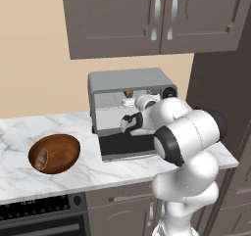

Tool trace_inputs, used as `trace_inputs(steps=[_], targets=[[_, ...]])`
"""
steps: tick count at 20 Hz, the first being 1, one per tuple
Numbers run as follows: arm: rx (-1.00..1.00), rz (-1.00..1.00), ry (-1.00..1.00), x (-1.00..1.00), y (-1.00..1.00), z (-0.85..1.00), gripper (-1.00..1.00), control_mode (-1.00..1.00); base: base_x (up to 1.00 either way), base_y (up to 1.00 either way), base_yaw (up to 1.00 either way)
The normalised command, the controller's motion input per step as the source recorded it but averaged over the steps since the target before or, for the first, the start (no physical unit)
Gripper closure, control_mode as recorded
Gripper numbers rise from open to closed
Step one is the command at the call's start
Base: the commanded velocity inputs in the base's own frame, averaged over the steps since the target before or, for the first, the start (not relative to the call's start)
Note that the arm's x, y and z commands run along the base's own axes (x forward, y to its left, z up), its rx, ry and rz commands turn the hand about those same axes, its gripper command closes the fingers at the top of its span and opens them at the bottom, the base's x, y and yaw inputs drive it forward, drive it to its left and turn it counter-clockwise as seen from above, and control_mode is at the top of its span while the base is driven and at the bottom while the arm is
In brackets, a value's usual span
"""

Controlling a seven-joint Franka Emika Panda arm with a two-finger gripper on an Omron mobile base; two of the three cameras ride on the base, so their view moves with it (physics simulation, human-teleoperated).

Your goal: Pick up the heated bread from the toaster oven and place it in the bowl. Then move the bread bowl to the dining counter.

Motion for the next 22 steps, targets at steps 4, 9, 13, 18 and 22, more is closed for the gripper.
trace_inputs(steps=[4,9,13,18,22], targets=[[-0.07,0.0,0.0,0.32,0.0,-0.31,-1.0,-1.0,0.0,0.0,0.0],[-0.07,0.0,0.01,0.43,0.0,-0.35,-1.0,-1.0,0.0,0.0,0.0],[-0.07,0.0,0.11,0.39,0.0,-0.37,-1.0,-1.0,0.0,0.0,0.0],[-0.14,0.0,0.21,0.09,0.0,-0.08,-1.0,-1.0,0.0,0.0,0.0],[-0.14,0.0,0.33,-0.24,0.0,-0.13,-1.0,-1.0,0.0,0.0,0.0]])
